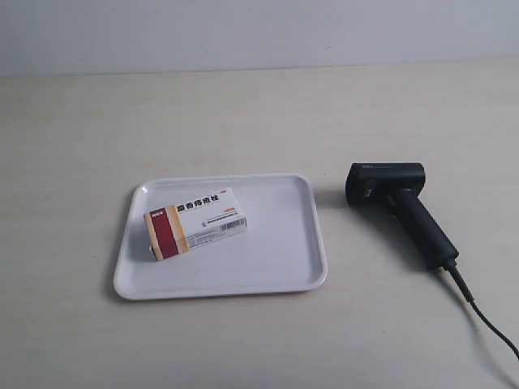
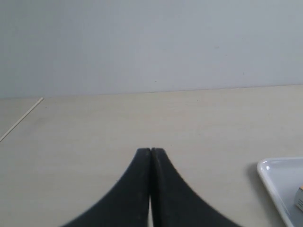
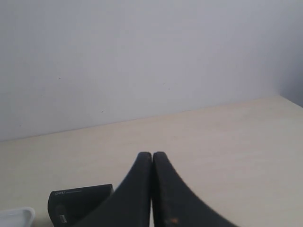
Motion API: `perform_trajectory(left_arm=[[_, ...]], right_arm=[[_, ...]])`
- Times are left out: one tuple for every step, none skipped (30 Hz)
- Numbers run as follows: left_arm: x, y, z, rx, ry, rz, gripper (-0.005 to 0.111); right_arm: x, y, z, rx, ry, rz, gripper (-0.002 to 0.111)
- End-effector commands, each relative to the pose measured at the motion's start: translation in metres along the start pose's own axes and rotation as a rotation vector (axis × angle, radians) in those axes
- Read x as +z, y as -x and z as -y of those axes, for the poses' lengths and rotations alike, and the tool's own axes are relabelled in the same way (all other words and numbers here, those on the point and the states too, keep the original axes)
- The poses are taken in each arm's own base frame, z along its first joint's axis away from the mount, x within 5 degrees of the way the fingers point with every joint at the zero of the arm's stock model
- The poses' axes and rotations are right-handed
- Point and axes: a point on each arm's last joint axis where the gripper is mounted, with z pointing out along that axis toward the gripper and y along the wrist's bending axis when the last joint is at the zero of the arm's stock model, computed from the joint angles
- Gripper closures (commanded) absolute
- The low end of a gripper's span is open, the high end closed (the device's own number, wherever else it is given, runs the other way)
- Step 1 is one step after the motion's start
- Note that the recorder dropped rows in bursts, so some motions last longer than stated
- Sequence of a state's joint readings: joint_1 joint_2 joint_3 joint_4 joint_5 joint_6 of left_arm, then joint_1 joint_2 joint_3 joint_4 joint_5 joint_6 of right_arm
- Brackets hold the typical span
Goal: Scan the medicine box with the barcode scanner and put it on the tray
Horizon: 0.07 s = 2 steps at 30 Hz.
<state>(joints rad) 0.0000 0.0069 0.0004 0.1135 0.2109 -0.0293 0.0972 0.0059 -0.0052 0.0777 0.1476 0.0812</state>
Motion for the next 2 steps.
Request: perform_trajectory(left_arm=[[-0.0006,0.0008,-0.0001,0.001,0.001,0.011,0.105],[-0.0006,0.0008,-0.0001,0.001,0.001,0.011,0.105]], right_arm=[[-0.0002,-0.0015,0.0007,-0.013,-0.007,0.000,0.108],[-0.0002,-0.0015,0.0007,-0.013,-0.007,0.000,0.108]])
